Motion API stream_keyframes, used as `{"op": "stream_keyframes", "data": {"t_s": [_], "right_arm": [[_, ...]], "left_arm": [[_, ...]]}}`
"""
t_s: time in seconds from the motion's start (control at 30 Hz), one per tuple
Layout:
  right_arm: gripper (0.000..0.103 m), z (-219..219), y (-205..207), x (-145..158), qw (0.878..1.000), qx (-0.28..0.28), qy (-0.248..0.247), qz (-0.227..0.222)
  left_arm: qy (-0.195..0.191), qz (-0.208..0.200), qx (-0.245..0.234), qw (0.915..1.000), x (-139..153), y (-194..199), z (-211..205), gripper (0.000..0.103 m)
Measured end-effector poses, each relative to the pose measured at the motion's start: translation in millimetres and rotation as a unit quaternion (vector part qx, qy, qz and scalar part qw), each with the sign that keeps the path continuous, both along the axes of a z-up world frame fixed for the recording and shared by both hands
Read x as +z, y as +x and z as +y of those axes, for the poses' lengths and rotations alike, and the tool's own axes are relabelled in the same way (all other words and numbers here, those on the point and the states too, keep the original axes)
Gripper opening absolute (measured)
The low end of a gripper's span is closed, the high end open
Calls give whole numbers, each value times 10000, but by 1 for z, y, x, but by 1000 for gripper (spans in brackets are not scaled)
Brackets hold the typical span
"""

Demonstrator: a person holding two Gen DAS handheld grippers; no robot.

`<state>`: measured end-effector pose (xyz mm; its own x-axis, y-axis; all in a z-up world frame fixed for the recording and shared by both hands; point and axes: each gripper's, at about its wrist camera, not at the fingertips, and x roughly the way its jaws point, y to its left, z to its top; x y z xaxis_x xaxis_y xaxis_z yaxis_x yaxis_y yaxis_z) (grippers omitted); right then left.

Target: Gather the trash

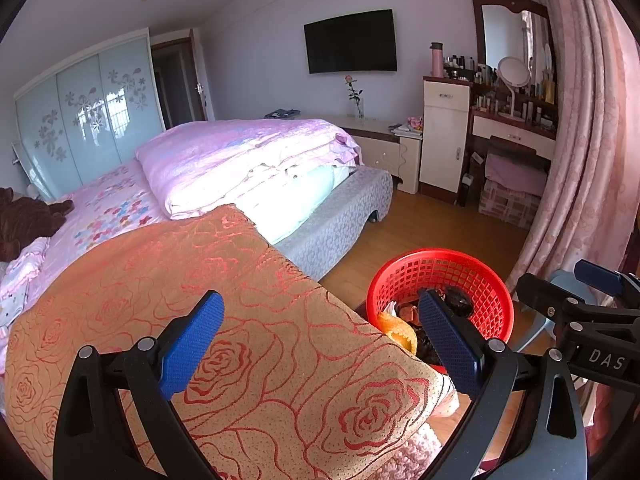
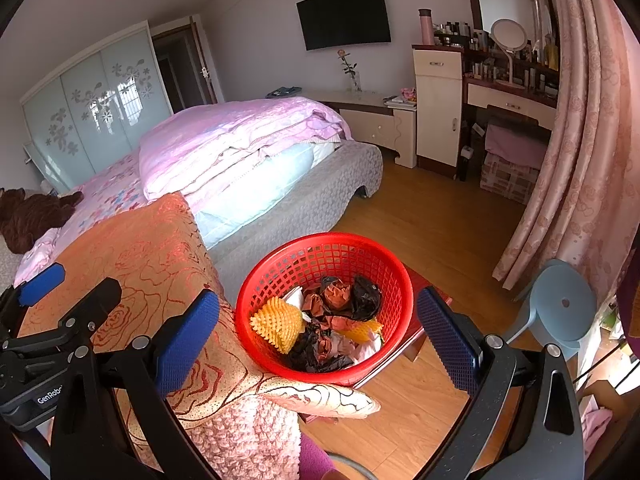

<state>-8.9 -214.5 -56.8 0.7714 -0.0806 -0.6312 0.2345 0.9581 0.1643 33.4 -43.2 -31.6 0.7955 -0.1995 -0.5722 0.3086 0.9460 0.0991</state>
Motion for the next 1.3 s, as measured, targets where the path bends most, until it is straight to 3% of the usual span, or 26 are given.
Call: {"op": "stream_keyframes", "data": {"t_s": [1.3], "right_arm": [[96, 0, 0, 1, 10000, 21, 12, 26]], "left_arm": [[0, 30, 3, 10000, 0, 1, 1, 94]]}}
